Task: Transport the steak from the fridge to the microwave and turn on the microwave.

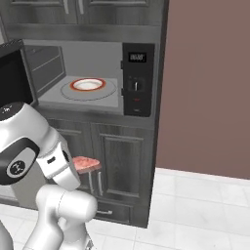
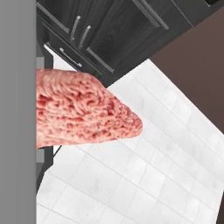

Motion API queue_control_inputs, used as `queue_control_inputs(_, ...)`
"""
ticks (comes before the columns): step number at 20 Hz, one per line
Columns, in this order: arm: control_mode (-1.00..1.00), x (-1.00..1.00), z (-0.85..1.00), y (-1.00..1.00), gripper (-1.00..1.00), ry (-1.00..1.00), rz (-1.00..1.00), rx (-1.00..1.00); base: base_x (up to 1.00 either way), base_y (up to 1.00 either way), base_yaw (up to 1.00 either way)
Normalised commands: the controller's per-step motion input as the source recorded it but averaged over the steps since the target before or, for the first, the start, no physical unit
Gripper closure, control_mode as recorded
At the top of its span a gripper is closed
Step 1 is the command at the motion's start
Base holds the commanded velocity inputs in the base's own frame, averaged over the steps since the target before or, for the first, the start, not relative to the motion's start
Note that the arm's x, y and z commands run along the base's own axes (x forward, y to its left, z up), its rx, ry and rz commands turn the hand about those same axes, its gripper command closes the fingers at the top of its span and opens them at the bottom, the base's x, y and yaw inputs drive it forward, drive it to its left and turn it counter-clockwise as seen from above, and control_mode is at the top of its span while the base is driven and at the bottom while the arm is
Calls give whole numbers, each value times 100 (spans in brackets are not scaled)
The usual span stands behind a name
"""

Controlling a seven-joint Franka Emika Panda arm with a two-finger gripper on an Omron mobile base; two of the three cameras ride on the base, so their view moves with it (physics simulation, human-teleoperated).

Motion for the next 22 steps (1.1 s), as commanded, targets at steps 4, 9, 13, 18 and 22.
queue_control_inputs(4, 100, 0, 0, 0, 100, 0, 0, 0, 32, 16, -6)
queue_control_inputs(9, 100, 0, 0, 0, 100, 0, 0, 0, 40, 29, -9)
queue_control_inputs(13, 100, 0, 0, 0, 100, 0, 0, 0, 46, 34, -8)
queue_control_inputs(18, 100, 0, 0, 0, 100, 0, 0, 0, 45, 30, -1)
queue_control_inputs(22, 100, 0, 0, 0, 100, 0, 0, 0, 38, 23, 0)
